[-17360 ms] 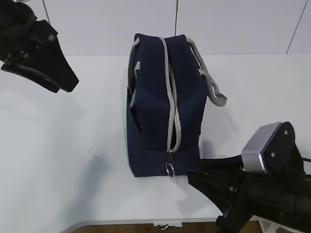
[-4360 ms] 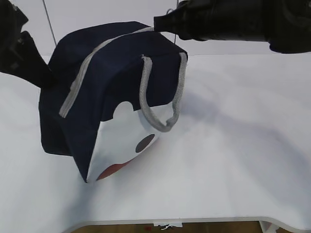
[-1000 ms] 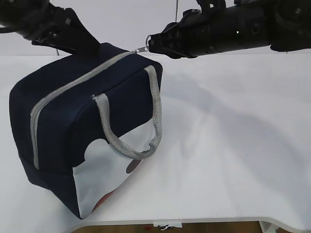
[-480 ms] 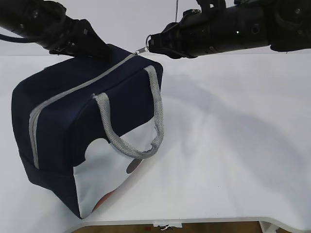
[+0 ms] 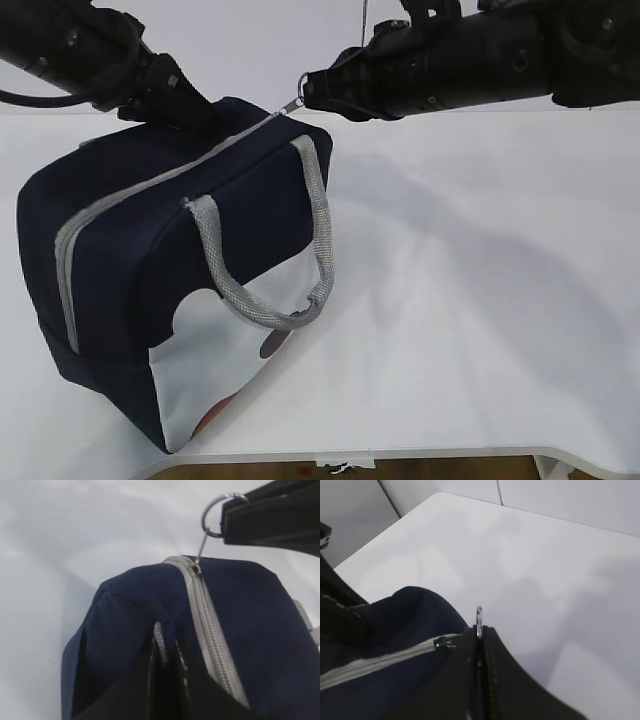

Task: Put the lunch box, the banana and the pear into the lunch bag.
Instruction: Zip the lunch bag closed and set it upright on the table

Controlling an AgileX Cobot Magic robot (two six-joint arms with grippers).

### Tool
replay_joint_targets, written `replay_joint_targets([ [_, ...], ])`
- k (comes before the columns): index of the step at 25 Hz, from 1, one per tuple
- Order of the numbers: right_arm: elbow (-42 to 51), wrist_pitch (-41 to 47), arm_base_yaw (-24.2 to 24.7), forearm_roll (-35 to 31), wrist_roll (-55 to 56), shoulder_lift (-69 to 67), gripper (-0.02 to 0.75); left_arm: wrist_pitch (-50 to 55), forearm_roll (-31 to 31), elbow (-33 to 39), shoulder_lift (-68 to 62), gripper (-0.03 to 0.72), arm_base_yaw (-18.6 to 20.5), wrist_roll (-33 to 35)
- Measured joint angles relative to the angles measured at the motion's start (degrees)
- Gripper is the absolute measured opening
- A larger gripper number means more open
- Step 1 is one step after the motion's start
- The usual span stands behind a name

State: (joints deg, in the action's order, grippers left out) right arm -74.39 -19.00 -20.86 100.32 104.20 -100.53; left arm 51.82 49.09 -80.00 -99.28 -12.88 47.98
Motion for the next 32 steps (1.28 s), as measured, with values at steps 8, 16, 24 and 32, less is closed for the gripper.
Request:
replay_joint_targets([
  [8,-0.47,5.24,-0.4,0.0,0.7,-0.11,-0.01,2.41,0.58,0.0,1.18,0.019,0.0,0.42],
  [16,-0.47,9.5,-0.78,-0.32,1.2,-0.58,-0.01,3.83,-0.8,0.0,4.61,0.018,0.0,0.42],
  [24,-0.96,9.95,-0.87,-0.84,2.82,-4.42,-0.01,5.47,-2.97,0.0,6.48,0.017,0.0,0.56],
  [32,-1.23,10.59,-0.87,-1.56,3.67,-7.42,-0.01,6.45,-3.89,0.1,6.99,0.017,0.0,0.56],
])
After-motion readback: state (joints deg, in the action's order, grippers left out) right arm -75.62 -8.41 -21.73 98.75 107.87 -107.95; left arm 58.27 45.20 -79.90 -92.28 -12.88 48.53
